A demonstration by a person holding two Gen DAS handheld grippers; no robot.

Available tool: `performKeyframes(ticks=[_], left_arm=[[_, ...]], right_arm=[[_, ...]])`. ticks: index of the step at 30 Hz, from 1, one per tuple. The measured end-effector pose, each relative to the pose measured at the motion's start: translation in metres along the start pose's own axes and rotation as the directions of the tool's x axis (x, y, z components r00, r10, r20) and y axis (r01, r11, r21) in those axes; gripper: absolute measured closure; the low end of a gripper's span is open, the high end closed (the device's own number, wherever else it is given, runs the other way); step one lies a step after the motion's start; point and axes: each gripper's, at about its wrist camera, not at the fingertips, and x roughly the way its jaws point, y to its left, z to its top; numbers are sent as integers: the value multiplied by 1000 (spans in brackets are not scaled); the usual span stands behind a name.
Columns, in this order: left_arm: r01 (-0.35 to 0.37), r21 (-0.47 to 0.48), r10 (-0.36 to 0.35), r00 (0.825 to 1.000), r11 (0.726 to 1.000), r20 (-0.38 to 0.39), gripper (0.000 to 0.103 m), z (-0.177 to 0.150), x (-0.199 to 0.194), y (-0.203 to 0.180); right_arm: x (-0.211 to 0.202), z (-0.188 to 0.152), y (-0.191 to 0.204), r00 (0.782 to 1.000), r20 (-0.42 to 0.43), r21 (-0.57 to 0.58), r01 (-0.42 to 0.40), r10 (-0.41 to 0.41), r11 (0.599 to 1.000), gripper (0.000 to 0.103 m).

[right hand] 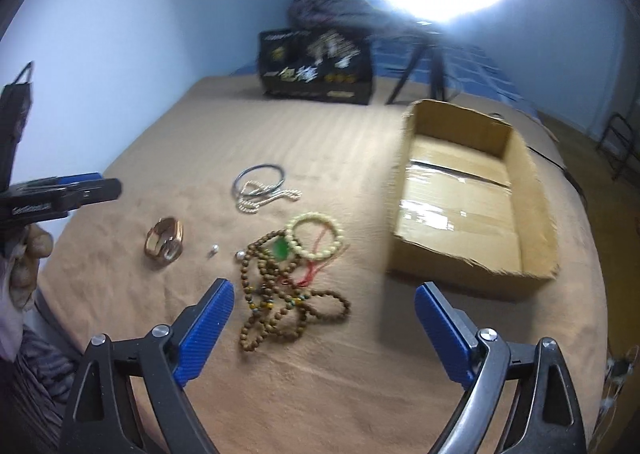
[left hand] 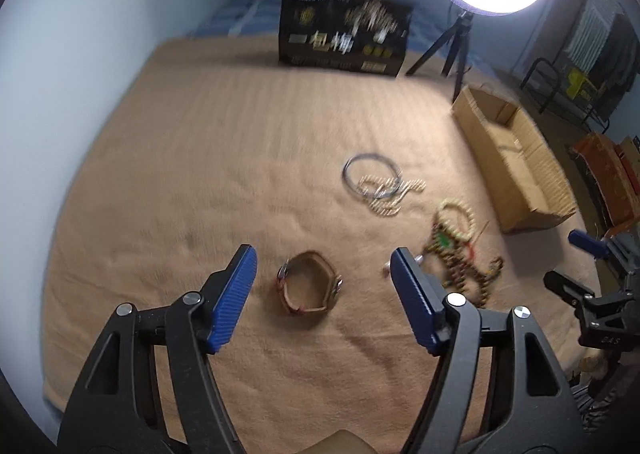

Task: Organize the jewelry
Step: 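Close the left tool on the brown leather watch while the right tool grasps the wooden bead strand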

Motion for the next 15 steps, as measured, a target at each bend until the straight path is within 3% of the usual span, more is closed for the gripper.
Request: performKeyframes(ticks=[6,10,15], left_arm=[[28,-92,-42,986,995,-159,32,-17,46,17],[-7,-56,-3,983,998,-184,34,-25,58,11],[-7,-9,6,984,1000,-178,59,-26,58,0]], right_arm=[[33,1,16,996,-81,-50,-50,46,997,10],[47,0,20,990,-126,-66,-66,57,996,11],[61,-1,24,987,-153,-91,-68,53,994,13]])
